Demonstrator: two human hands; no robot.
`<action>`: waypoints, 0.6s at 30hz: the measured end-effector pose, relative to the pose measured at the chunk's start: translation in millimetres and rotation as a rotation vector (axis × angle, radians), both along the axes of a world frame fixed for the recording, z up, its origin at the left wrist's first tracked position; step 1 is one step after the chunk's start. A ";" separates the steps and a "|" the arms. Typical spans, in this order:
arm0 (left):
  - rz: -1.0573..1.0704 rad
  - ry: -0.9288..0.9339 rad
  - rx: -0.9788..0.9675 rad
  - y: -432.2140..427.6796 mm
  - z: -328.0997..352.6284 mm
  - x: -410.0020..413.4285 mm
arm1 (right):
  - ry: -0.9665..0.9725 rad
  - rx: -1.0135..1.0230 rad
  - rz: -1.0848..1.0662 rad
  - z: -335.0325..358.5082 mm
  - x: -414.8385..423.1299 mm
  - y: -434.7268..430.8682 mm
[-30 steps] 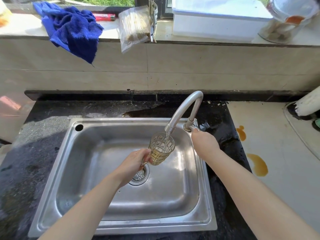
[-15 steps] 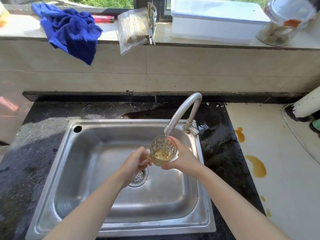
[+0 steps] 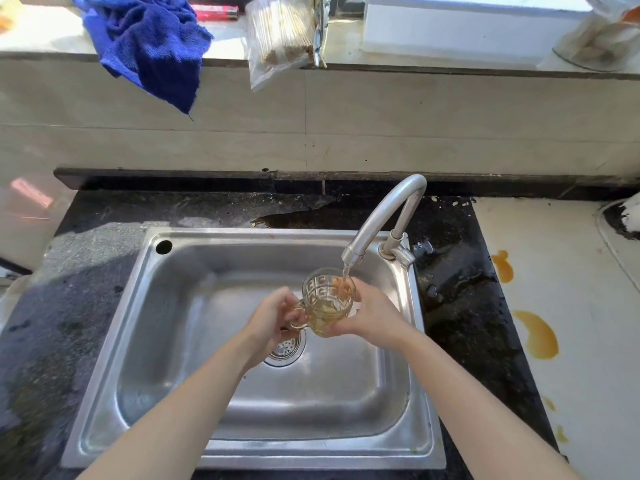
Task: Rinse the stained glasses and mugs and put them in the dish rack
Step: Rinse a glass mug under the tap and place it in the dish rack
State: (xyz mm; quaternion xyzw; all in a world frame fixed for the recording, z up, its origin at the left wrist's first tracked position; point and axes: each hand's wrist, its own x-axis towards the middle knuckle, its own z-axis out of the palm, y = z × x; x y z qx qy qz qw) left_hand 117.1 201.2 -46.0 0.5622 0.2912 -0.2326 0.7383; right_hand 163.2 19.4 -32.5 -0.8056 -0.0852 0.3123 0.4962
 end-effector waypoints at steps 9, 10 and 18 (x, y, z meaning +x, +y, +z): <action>-0.047 0.083 0.025 -8.4 -14.0 -6.7 | 0.038 -0.050 0.010 -14.1 -8.7 -9.8; -0.050 0.078 0.004 -6.1 -13.2 -4.3 | 0.033 -0.052 0.005 -13.7 -6.7 -8.1; -0.153 0.029 0.096 -9.4 2.6 5.3 | 0.135 -0.062 -0.028 -7.3 3.0 -16.3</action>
